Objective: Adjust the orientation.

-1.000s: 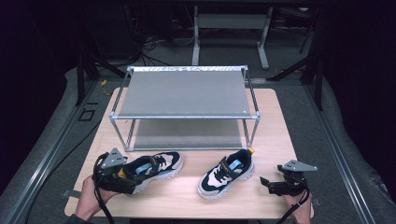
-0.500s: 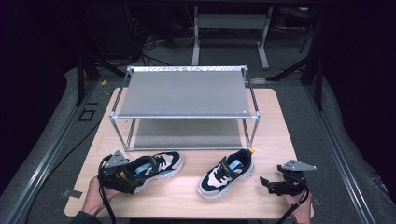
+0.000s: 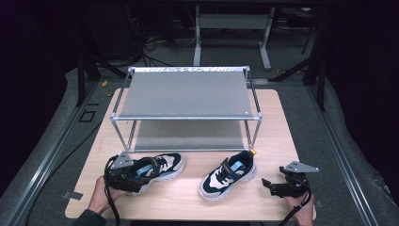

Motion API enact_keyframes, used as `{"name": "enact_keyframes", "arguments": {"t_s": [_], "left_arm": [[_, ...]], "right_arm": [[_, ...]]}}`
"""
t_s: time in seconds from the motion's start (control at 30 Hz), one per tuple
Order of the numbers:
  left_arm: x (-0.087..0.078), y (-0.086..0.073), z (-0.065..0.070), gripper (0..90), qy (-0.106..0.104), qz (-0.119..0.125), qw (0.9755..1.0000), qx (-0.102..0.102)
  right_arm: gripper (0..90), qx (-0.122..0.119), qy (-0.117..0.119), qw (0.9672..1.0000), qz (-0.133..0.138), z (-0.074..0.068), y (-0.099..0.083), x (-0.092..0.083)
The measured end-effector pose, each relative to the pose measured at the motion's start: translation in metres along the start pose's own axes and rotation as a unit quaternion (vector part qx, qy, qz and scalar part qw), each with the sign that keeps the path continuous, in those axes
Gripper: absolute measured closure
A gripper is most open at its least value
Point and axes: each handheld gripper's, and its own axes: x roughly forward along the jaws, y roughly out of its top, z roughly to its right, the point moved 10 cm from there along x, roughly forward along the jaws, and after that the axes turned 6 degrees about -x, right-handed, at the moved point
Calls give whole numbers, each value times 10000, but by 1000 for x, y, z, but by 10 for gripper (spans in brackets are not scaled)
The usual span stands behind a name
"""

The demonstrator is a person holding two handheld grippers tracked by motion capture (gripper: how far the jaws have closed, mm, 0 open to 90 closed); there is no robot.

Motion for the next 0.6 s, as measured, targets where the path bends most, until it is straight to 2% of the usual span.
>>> {"name": "enact_keyframes", "arguments": {"t_s": [0.27,0.6], "left_arm": [[-2,-1,0,201,-35,27,10000,-28],[-4,1,1,268,-85,46,9998,154]], "right_arm": [[59,-3,-18,10000,11,0,0,-1],[64,32,-19,10000,71,1,1,-1]]}}
